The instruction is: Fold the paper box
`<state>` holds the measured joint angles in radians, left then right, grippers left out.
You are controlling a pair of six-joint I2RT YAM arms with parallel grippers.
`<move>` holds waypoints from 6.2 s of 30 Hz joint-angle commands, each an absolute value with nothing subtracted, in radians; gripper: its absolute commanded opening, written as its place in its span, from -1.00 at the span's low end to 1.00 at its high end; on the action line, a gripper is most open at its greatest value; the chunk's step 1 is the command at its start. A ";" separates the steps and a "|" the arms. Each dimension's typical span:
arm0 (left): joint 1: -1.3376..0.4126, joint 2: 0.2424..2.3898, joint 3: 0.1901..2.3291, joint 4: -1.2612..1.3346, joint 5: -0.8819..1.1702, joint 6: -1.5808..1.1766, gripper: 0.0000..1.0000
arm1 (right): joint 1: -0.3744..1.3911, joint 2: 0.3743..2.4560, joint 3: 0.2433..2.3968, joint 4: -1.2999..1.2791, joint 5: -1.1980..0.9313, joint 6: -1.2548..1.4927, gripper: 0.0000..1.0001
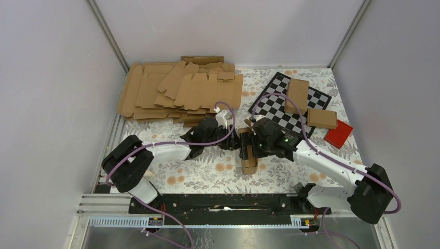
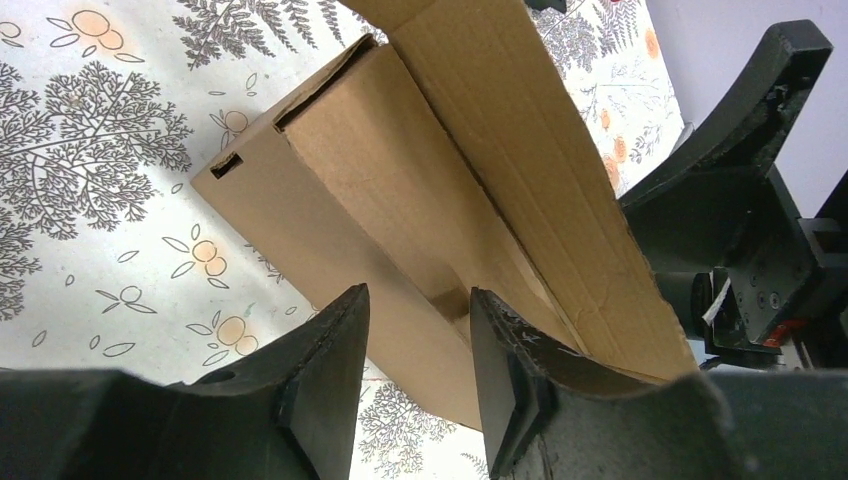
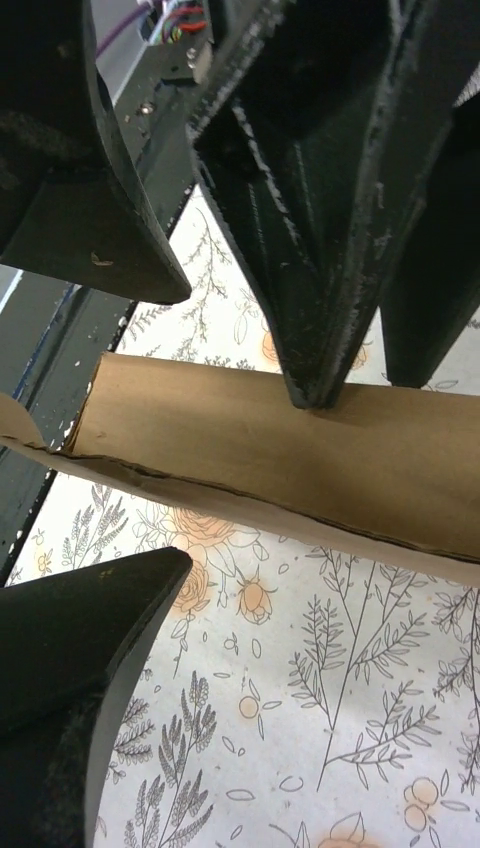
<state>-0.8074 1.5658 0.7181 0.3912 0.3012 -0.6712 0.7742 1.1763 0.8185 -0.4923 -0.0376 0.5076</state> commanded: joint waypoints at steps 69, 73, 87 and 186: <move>-0.686 1.197 0.308 0.928 0.068 -0.304 0.98 | 0.847 1.224 0.969 -0.587 0.218 0.648 0.99; -0.686 1.195 0.315 0.912 0.072 -0.310 0.98 | 0.847 1.250 0.961 -0.586 0.205 0.648 0.99; -0.686 1.222 0.327 0.917 0.094 -0.313 0.98 | 0.872 1.330 0.960 -0.607 0.199 0.653 0.99; -0.537 1.466 0.486 0.900 0.757 -0.376 -0.36 | 0.896 1.319 0.936 -0.591 -0.142 0.130 0.03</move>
<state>-0.5362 1.4616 0.4389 0.8577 0.6979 -0.3889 0.8902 1.3293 0.8989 -0.5827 -0.1459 0.1314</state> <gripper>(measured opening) 0.375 0.532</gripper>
